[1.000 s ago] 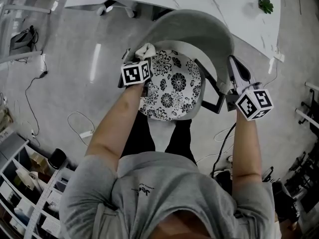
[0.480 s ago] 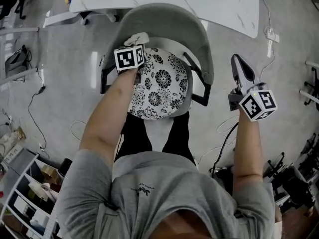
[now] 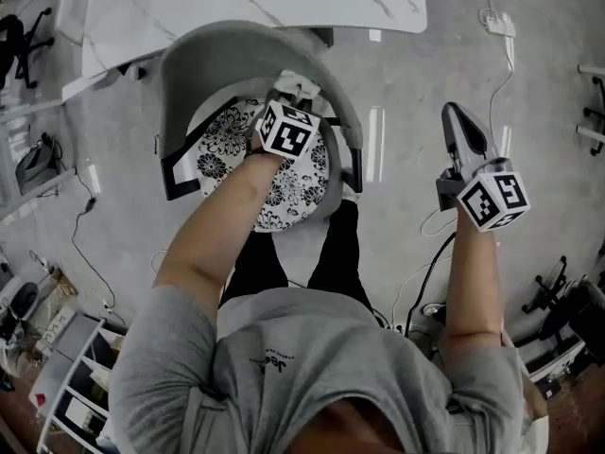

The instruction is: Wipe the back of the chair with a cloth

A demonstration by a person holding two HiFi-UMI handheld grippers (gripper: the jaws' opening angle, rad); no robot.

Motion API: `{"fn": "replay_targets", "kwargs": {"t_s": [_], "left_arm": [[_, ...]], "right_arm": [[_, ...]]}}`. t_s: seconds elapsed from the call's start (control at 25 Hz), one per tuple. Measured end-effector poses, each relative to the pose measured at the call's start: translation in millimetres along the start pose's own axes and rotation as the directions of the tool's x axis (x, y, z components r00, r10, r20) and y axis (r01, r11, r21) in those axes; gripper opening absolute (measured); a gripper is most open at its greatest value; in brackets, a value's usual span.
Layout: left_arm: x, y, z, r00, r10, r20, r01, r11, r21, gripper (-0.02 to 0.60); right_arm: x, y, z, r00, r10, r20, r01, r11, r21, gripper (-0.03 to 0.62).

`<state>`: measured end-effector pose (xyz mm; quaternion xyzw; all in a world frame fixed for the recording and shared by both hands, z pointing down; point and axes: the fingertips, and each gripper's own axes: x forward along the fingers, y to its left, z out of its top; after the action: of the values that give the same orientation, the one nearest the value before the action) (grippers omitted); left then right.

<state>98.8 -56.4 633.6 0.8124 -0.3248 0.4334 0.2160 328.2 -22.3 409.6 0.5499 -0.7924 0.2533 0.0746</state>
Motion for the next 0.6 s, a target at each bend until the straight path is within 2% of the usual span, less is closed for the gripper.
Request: {"fn": "replay_targets", "kwargs": {"t_s": [0.12, 0.2, 0.24, 0.32, 0.36, 0.44, 0.52, 0.6], "left_arm": [[5.3, -51.0, -0.1, 0.999, -0.043, -0.022, 0.047, 0.982, 0.184, 0.144], [4.9, -69.5, -0.9, 0.998, -0.065, -0.026, 0.069, 0.97, 0.235, 0.144], [3.0, -73.9, -1.2, 0.996, -0.082, -0.022, 0.085, 0.97, 0.226, 0.144], [-4.1, -74.0, -2.9, 0.992, -0.125, 0.001, 0.124, 0.985, 0.123, 0.144], [-8.5, -68.2, -5.4, 0.99, -0.138, 0.019, 0.137, 0.99, 0.041, 0.144], [-17.6, -43.5, -17.6, 0.991, -0.12, 0.054, 0.126, 0.984, -0.126, 0.144], [-27.9, -5.9, -42.4, 0.996, -0.06, 0.065, 0.075, 0.959, -0.272, 0.144], [-42.6, 34.1, -72.0, 0.998, 0.002, 0.062, 0.022, 0.918, -0.396, 0.144]], "right_arm": [[-12.9, -13.8, 0.6, 1.0, -0.019, 0.014, 0.019, 1.0, 0.009, 0.0], [-17.5, -16.5, 1.1, 1.0, -0.022, 0.019, 0.022, 1.0, 0.013, 0.0], [-18.8, -15.6, 0.7, 1.0, -0.021, 0.018, 0.021, 1.0, 0.013, 0.0], [-19.3, -9.6, -1.3, 1.0, -0.017, 0.009, 0.017, 1.0, 0.006, 0.0], [-18.3, -4.8, -2.4, 1.0, -0.014, 0.002, 0.014, 1.0, 0.002, 0.0], [-12.7, 7.5, -3.2, 1.0, -0.003, -0.01, 0.002, 1.0, -0.006, 0.0], [-2.1, 23.1, -2.4, 1.0, 0.018, -0.024, -0.018, 1.0, -0.021, 0.0], [12.3, 41.3, -1.0, 0.998, 0.042, -0.037, -0.043, 0.998, -0.037, 0.0]]}}
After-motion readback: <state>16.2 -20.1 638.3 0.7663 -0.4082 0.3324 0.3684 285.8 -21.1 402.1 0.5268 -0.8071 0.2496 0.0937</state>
